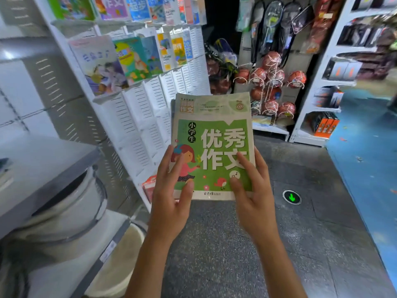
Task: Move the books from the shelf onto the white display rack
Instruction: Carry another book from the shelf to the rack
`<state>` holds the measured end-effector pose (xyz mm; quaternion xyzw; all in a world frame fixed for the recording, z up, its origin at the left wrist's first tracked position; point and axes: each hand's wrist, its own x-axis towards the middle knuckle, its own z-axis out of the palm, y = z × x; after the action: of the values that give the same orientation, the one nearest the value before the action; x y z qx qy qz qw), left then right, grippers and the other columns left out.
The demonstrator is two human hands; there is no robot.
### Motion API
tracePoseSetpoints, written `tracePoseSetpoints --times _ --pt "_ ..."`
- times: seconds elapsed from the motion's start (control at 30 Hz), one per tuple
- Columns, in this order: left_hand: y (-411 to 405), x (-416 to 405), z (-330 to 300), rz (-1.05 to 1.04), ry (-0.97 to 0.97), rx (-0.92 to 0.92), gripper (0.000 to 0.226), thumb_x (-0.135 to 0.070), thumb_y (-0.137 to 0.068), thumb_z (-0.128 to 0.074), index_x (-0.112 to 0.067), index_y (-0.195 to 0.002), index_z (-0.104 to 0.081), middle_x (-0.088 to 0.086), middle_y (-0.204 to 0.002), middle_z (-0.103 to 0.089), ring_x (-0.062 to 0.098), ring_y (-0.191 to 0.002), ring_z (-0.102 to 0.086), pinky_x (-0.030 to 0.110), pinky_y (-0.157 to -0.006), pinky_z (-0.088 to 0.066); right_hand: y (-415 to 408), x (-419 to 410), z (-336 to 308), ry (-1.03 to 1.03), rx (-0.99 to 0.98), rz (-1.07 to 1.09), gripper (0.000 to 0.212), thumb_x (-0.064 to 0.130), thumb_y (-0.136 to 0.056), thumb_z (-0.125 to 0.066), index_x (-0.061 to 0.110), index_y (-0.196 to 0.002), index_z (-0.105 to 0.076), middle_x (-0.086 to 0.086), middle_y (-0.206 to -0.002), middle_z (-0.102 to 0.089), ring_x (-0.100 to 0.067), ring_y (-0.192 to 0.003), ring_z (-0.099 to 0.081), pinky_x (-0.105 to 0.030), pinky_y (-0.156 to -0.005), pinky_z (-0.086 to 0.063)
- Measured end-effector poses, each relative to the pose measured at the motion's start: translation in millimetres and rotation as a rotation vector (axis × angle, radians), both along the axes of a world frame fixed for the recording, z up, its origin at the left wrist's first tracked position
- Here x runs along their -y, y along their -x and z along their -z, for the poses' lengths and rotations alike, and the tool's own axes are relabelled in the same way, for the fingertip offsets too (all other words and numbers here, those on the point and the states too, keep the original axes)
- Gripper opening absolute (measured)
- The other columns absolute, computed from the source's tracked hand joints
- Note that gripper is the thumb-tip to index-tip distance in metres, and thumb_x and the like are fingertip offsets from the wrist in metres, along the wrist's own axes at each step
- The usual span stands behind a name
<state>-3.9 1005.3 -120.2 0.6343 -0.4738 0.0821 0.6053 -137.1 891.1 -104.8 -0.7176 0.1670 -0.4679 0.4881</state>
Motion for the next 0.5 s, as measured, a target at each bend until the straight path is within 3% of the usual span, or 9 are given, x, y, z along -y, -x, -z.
tracePoseSetpoints --times 0.23,0.4,0.5 --pt "-46.1 100.2 9.2 0.092 -0.024 -0.006 0.055 -0.031 -0.098 -0.049 -0.012 -0.149 -0.043 -0.008 -0.163 -0.024 0.018 -0.149 -0.029 0.057 -0.106 -0.045 -33.9 84.1 8.2 -0.014 -0.012 0.103 0.047 0.005 -0.096 -0.056 0.036 -0.132 -0.052 0.015 -0.155 -0.025 0.006 -0.135 -0.038 -0.017 -0.083 -0.055" --pt "-69.2 185.2 20.8 0.132 -0.056 0.007 0.056 -0.029 -0.098 -0.049 -0.01 -0.15 -0.041 0.0 -0.163 -0.026 0.013 -0.15 -0.025 0.046 -0.113 -0.039 -53.6 161.5 23.1 -0.006 -0.024 0.182 0.048 0.008 -0.096 -0.056 0.036 -0.134 -0.049 0.014 -0.156 -0.025 0.006 -0.135 -0.037 -0.014 -0.086 -0.052" --pt "-84.0 241.5 28.4 0.148 -0.055 0.017 0.056 -0.028 -0.099 -0.049 -0.011 -0.151 -0.039 -0.001 -0.164 -0.023 0.016 -0.15 -0.026 0.051 -0.11 -0.042 -68.3 220.3 33.8 0.014 -0.034 0.206 0.047 0.016 -0.096 -0.056 0.036 -0.138 -0.047 0.015 -0.156 -0.025 0.0 -0.139 -0.036 -0.022 -0.091 -0.054"
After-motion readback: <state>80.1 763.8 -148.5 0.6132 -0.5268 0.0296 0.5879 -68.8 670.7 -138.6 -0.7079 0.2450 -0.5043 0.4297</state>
